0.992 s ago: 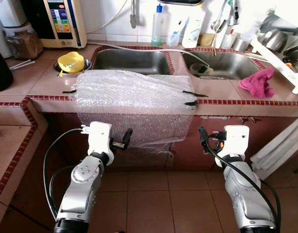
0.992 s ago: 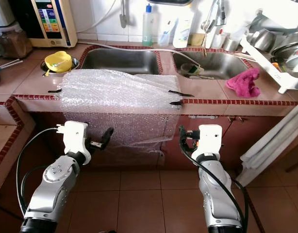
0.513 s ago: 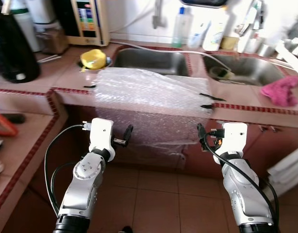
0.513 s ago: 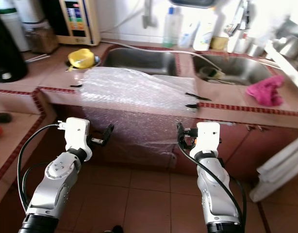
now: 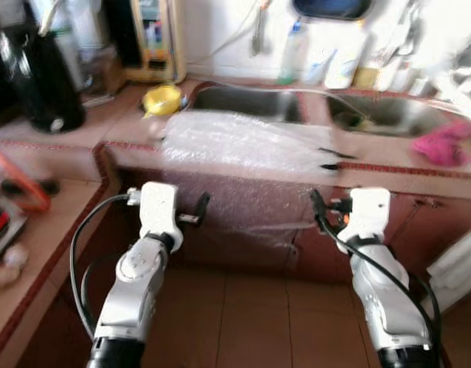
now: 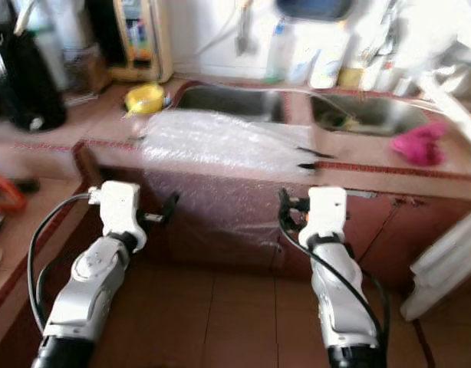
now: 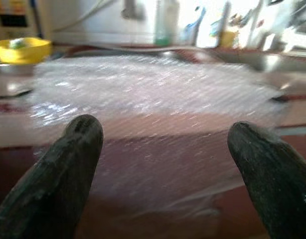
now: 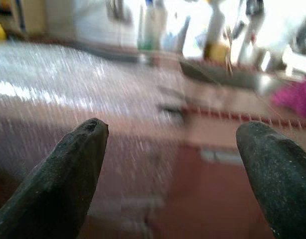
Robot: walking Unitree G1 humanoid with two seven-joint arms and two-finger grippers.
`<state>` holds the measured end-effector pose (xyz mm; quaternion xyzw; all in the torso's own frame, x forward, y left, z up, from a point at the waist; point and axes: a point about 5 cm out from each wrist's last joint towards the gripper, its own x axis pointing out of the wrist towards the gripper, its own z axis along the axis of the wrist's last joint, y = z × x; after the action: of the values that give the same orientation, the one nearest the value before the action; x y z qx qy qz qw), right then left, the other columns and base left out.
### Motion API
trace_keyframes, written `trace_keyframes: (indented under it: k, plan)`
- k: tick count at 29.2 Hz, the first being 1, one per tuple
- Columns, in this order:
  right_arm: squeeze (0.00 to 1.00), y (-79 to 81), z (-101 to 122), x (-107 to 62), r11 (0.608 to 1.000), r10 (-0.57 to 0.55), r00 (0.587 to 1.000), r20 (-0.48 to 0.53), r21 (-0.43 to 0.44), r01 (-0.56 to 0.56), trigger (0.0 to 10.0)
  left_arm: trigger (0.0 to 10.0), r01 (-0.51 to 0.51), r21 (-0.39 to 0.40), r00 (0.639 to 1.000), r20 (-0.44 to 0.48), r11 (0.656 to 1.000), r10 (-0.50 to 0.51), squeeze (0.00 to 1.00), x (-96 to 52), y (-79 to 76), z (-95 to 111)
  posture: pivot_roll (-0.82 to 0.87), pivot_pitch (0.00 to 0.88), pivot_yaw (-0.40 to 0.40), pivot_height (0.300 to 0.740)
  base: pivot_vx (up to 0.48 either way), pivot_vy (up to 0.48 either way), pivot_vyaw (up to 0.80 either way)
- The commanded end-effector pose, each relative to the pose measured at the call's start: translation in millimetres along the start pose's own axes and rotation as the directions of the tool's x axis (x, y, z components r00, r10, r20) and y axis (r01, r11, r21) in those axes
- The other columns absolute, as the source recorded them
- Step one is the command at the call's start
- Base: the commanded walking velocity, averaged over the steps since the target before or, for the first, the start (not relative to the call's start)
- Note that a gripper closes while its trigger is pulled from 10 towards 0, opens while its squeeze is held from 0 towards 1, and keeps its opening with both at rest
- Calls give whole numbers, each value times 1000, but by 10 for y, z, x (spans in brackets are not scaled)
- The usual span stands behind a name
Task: Kitchen organization
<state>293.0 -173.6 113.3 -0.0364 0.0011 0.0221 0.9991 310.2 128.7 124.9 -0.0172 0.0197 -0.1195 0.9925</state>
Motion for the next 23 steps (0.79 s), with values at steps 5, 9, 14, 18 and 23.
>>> trace_keyframes:
  k: [5,9,14,18,23]
  plan:
    - [0,4,78,40,1000,-2,1000,30,-9,2,10000,10000,28,-7,999,18,1000,-28,0,37,-66,65,-8,0,6,740,450,0,0]
    - [0,6,44,46,1000,1,1000,19,-7,-1,10000,10000,5,-39,1000,25,999,-4,0,34,-41,59,-6,0,3,740,256,0,0]
    - [0,-21,78,60,1000,3,1000,28,-16,-3,10000,10000,11,-15,1000,4,1000,-11,0,34,-69,2,-6,0,-3,740,0,0,0]
    - [0,-27,70,69,1000,0,1000,29,-18,0,10000,10000,20,17,1000,11,1000,-21,0,21,-92,2,4,0,0,740,0,0,0]
    - [0,53,168,103,1000,10,998,70,-12,-10,10000,10000,1,3,999,34,1000,-1,0,-12,-49,12,17,0,-10,740,0,0,0]
